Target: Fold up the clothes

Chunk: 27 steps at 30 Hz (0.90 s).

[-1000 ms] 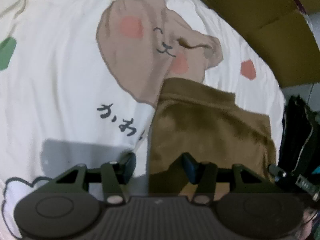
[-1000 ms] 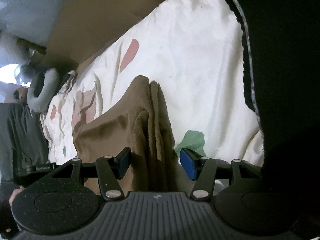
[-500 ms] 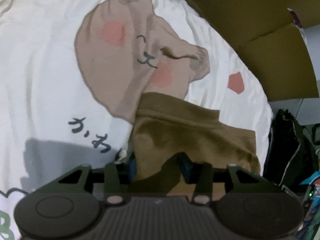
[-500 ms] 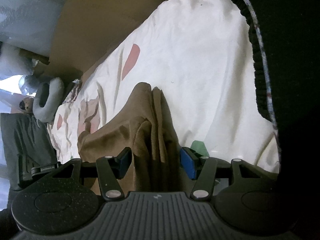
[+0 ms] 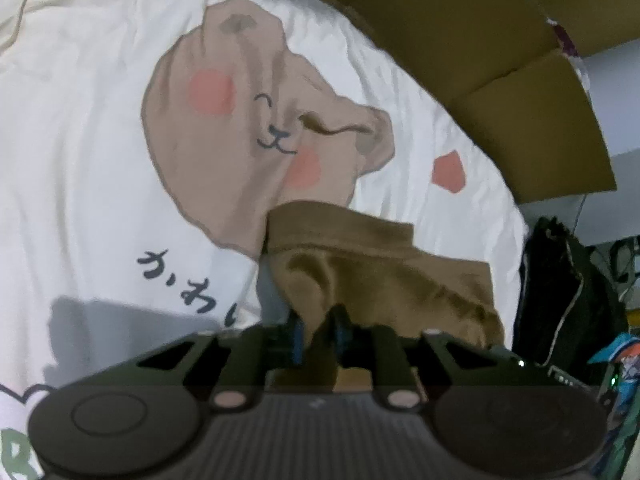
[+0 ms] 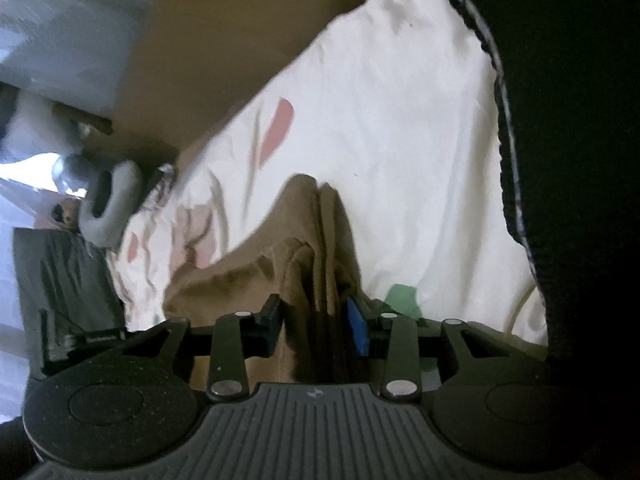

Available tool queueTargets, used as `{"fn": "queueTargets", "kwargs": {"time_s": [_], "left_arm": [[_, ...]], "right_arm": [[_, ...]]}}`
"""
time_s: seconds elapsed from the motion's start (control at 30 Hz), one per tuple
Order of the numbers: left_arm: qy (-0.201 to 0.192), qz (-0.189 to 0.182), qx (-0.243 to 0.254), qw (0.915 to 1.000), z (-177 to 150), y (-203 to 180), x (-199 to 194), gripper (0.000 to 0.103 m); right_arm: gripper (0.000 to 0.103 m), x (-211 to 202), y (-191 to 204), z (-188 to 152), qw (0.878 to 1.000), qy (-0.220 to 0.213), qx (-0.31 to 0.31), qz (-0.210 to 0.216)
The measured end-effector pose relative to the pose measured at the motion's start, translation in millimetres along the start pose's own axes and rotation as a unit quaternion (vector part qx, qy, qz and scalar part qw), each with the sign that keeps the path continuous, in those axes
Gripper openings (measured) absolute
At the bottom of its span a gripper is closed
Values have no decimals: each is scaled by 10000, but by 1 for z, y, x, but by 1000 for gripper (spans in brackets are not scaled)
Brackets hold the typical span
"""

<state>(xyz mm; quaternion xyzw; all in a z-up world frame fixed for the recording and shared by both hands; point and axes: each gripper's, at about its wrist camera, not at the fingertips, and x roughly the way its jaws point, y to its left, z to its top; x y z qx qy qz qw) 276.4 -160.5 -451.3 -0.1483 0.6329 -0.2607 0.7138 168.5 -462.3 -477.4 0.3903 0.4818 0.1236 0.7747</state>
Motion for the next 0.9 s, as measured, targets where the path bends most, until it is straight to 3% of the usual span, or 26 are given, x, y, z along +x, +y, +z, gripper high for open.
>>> {"fn": "queueTargets", "kwargs": {"time_s": [0.07,0.33,0.53,0.6,0.73,0.9], "left_arm": [[19,62,42,10000,0,0,2,30],[104,70,-7,9999,-4,8,8,32],[108,-49,-186,9998,-11,15,10,32],[98,-61,-258,9996,-10,16,10,32],[90,-74,-186,9998,-7,12,10,32],[90,-80,-175,9998,-4,11,12,32]], "right_arm": [[48,1,1,1,10000,11,-47,-69],[54,14,-3,4,9998,216,-11,-8],[53,22,-2,8,9992,354,33,161],[42,21,2,13,9993,355,-50,133],[42,9,5,20,9990,260,-137,327],[43,16,4,20,9987,426,-188,202]]}}
